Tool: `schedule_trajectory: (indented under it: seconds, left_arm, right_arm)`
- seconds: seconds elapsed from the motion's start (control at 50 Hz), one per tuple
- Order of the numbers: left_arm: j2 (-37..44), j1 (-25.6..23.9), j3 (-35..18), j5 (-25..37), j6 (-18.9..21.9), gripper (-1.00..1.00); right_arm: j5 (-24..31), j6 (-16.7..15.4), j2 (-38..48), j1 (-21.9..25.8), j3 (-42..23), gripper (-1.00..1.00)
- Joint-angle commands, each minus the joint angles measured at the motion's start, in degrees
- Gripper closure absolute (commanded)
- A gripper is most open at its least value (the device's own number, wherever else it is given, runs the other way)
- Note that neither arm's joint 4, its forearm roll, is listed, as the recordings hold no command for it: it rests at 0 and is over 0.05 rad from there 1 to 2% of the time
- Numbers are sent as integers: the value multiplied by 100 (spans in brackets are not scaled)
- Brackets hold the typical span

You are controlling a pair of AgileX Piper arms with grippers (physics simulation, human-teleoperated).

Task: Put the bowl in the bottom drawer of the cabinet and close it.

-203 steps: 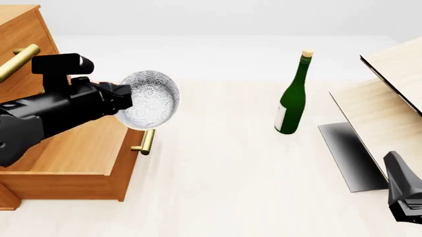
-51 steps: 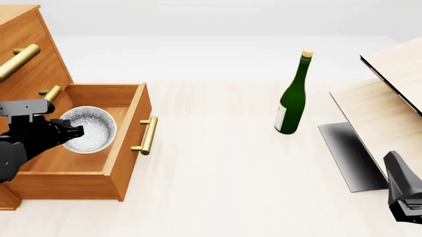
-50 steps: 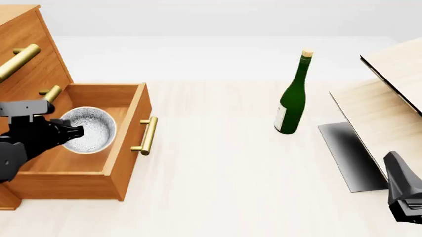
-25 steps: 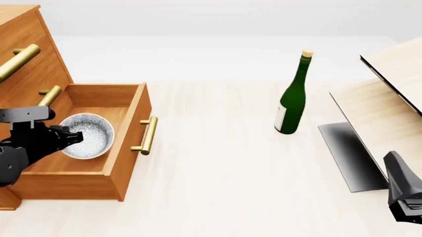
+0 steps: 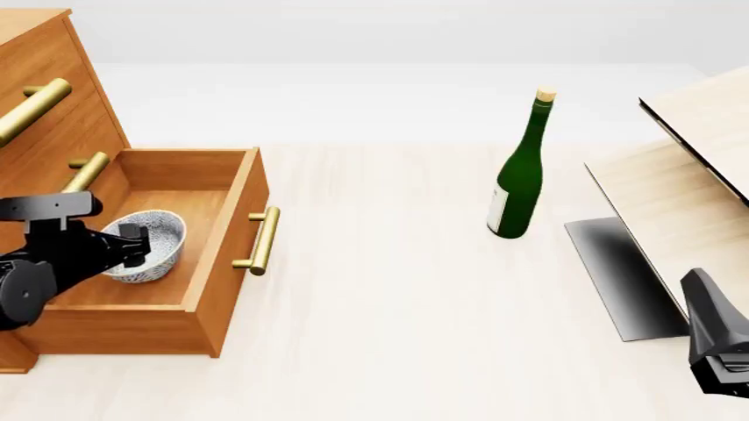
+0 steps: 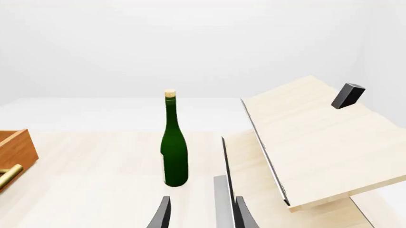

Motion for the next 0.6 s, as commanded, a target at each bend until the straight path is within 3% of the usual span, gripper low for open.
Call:
schedule_trajectory:
  seconds: [0.02,0.6]
  left_arm:
    - [0,-38,5,6,-12,-100]
    - [-733,-59,138,351,22,-100]
  right_arm:
    - [0,1,1,1,0,-100]
    - [0,0,0,-1,0,-100]
